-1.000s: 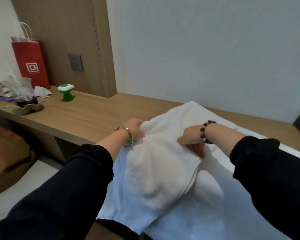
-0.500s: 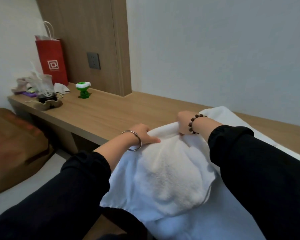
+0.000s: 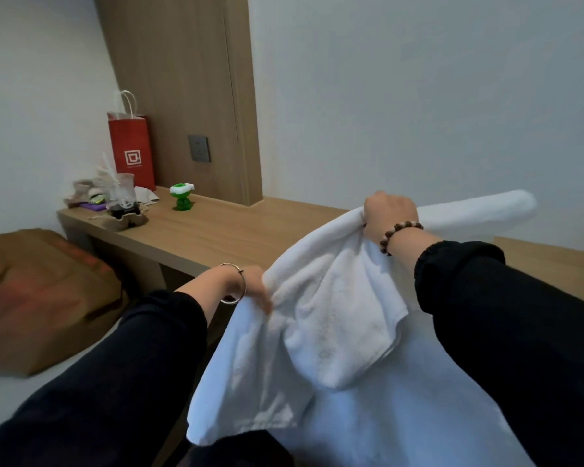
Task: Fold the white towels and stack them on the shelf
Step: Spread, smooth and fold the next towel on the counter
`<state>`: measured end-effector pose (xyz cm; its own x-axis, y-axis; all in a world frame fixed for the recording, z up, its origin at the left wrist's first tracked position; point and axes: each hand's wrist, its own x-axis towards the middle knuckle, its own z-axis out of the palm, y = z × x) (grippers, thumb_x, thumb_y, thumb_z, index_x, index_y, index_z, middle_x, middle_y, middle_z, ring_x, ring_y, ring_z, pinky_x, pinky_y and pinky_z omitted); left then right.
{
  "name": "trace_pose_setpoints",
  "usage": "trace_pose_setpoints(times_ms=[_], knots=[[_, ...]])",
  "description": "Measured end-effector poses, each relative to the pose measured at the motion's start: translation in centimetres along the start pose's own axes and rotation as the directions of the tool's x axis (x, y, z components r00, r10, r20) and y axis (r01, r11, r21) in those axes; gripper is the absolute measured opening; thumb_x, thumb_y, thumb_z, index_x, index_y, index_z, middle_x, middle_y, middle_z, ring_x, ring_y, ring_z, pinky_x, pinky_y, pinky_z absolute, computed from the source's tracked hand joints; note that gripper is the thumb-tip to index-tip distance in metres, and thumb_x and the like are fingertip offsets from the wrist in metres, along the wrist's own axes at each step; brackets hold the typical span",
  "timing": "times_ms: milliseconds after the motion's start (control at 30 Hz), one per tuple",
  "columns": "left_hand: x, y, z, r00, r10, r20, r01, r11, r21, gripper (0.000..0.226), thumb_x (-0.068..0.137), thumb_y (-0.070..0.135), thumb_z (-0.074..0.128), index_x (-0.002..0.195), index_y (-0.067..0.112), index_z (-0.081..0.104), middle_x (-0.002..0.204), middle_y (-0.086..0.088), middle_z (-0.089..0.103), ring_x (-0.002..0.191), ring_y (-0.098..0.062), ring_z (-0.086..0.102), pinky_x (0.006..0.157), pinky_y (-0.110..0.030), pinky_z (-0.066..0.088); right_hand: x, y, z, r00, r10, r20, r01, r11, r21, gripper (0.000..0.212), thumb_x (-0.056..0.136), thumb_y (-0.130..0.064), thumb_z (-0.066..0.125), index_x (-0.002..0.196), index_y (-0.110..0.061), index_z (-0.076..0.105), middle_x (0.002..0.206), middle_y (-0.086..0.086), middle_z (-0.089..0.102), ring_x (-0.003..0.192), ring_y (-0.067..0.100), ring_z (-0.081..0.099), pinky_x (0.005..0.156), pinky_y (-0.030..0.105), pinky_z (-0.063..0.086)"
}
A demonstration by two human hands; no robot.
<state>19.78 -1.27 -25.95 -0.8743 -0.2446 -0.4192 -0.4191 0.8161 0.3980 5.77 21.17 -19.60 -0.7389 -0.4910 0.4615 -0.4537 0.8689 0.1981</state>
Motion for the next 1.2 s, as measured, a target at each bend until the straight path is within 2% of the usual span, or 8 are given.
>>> trace_pose_setpoints(times_ms=[67, 233, 433, 600, 800, 967, 1100, 1200], knots=[[-1.3, 1.3, -1.8, 0.958, 0.016, -0.288, 0.036, 0.984, 0.174, 0.021, 0.071, 0.024, 0.077, 0.083, 0.011, 0.065, 0.083, -0.006, 0.064, 0.073, -0.023, 0.06, 0.06, -0.027, 0.047, -0.4, 0.8, -1.3, 0.998, 0.036, -0.044, -0.037, 0.999, -0.022, 0.024, 0.088, -0.005, 0.045, 0.104, -0.009, 0.062, 0.103, 0.01, 0.057, 0.092, 0.032, 0.062, 0.064, 0.031, 0.037], [-3.4, 4.6, -7.6, 0.619, 0.251, -0.744, 0.072, 0.925, 0.372, 0.018, 0.08, 0.017, 0.056, 0.095, 0.019, 0.065, 0.099, -0.006, 0.064, 0.091, -0.03, 0.06, 0.066, -0.03, 0.041, -0.3, 4.6, -4.2, 0.967, -0.036, -0.253, -0.026, 0.971, -0.237, 0.023, 0.08, 0.006, 0.051, 0.098, -0.007, 0.058, 0.1, 0.01, 0.055, 0.083, 0.028, 0.06, 0.054, 0.029, 0.037], [0.3, 8.0, -13.8, 0.486, 0.378, -0.788, 0.216, 0.821, 0.528, 0.025, 0.084, 0.005, 0.05, 0.106, 0.012, 0.06, 0.11, -0.009, 0.054, 0.106, -0.03, 0.048, 0.071, -0.033, 0.03, 2.5, 6.8, -3.9, 0.914, -0.084, -0.397, -0.093, 0.91, -0.405, 0.022, 0.05, -0.001, 0.073, 0.06, -0.014, 0.059, 0.063, 0.004, 0.054, 0.053, 0.021, 0.053, 0.045, 0.022, 0.035], [8.4, 10.4, -16.1, 0.429, 0.442, -0.788, 0.189, 0.809, 0.557, 0.028, 0.078, -0.001, 0.051, 0.101, 0.012, 0.059, 0.106, -0.006, 0.058, 0.102, -0.029, 0.05, 0.067, -0.033, 0.027, 8.3, 9.4, -0.5, 0.937, -0.068, -0.342, -0.079, 0.913, -0.4, 0.016, 0.063, 0.001, 0.066, 0.074, -0.01, 0.062, 0.077, 0.01, 0.058, 0.072, 0.027, 0.057, 0.06, 0.031, 0.043], [18.9, 14.5, -16.7, 0.185, 0.301, -0.936, -0.045, 0.954, 0.298, 0.038, 0.074, -0.002, 0.047, 0.107, 0.015, 0.059, 0.109, -0.005, 0.06, 0.108, -0.029, 0.047, 0.073, -0.035, 0.028, 16.3, 13.4, 4.4, 0.898, 0.17, -0.405, -0.255, 0.953, -0.165, 0.017, 0.083, 0.005, 0.047, 0.096, 0.001, 0.057, 0.1, 0.022, 0.052, 0.094, 0.035, 0.047, 0.074, 0.043, 0.032], [26.6, 12.4, -9.8, 0.718, 0.264, -0.644, 0.063, 0.897, 0.438, 0.065, 0.093, 0.019, 0.047, 0.149, 0.025, 0.014, 0.154, -0.011, 0.017, 0.139, -0.033, 0.018, 0.109, -0.045, 0.03, 14.6, 13.9, 13.9, 0.961, 0.273, 0.051, -0.252, 0.933, -0.258, 0.033, 0.087, -0.007, 0.051, 0.119, -0.01, 0.042, 0.095, 0.007, 0.053, 0.083, 0.026, 0.053, 0.069, 0.033, 0.039], [27.6, 10.1, -6.9, 0.894, 0.337, -0.297, -0.166, 0.862, 0.479, 0.04, 0.101, 0.025, 0.034, 0.139, 0.015, 0.041, 0.143, -0.011, 0.042, 0.129, -0.03, 0.039, 0.106, -0.039, 0.033, 11.9, 13.8, 18.6, 0.874, 0.284, 0.395, -0.336, 0.939, 0.068, 0.029, 0.089, -0.019, 0.05, 0.116, -0.009, 0.044, 0.109, 0.012, 0.06, 0.093, 0.03, 0.058, 0.071, 0.033, 0.042], [25.5, 9.3, -6.9, 0.882, 0.381, -0.279, -0.256, 0.882, 0.395, 0.037, 0.102, 0.021, 0.033, 0.135, 0.015, 0.049, 0.14, -0.007, 0.048, 0.129, -0.024, 0.042, 0.106, -0.029, 0.029, 11.2, 13.7, 18.5, 0.834, 0.307, 0.459, -0.421, 0.892, 0.167, 0.033, 0.091, -0.025, 0.047, 0.121, -0.01, 0.042, 0.115, 0.014, 0.058, 0.09, 0.029, 0.054, 0.073, 0.034, 0.043]])
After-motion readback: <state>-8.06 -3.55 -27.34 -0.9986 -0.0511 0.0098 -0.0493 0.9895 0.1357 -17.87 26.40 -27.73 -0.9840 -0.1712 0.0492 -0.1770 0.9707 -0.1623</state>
